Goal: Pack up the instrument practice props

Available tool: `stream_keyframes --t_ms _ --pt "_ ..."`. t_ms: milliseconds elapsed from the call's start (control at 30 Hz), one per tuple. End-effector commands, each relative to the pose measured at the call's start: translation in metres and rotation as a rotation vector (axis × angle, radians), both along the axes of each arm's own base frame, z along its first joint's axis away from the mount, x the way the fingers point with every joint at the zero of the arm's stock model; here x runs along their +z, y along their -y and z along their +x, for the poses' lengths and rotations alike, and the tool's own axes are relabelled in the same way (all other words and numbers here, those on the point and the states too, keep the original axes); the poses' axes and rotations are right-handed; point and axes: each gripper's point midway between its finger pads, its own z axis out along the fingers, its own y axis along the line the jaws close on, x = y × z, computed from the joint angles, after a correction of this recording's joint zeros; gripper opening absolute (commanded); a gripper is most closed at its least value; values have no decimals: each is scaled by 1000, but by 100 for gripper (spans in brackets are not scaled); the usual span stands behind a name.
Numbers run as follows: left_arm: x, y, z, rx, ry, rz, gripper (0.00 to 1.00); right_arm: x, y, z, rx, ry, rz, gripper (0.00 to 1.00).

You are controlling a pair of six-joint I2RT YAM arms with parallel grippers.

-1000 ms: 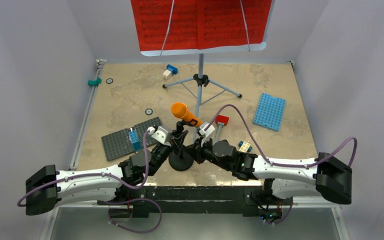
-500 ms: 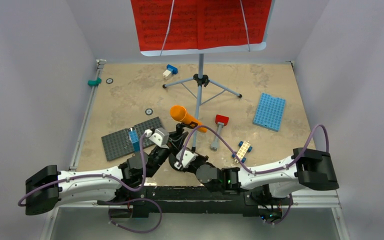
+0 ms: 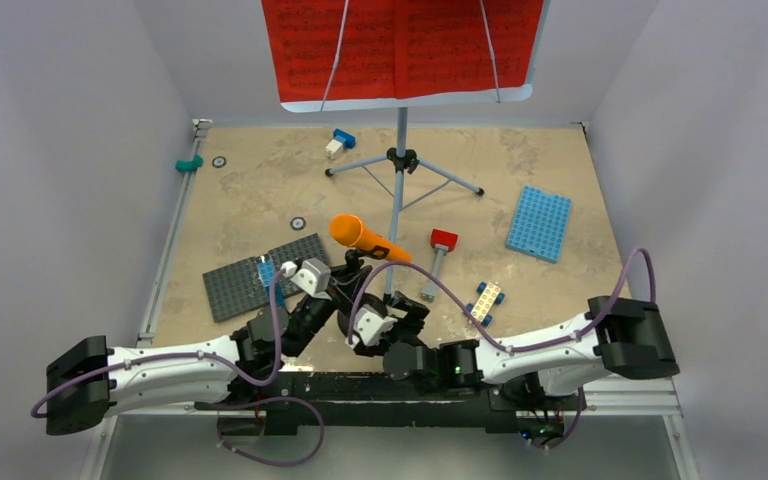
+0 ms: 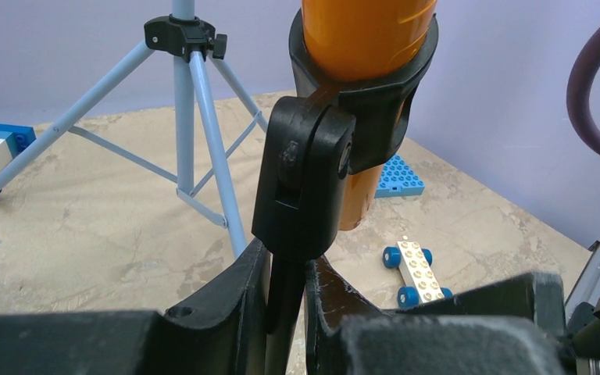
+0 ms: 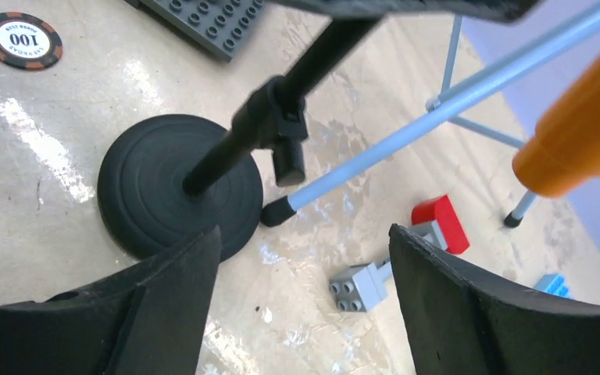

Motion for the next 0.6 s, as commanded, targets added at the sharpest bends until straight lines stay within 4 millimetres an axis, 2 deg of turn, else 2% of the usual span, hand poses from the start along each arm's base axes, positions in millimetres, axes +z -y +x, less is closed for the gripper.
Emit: stream_keyframes --t_ms 0,167,367,433,567 --pt "-92 -2 -23 -68 -239 168 0 8 14 -8 -60 -139 96 84" --pt "-89 -5 -23 -63 -229 171 0 26 23 -11 -93 -255 228 89" --pt "-103 -19 -18 9 -277 300 0 46 41 -4 -103 -571 526 89" --pt "-110 -24 -19 19 -300 346 0 53 43 -2 -82 -610 592 87" --pt "-112 -26 -20 31 -328 379 0 56 47 1 -94 -657 633 87"
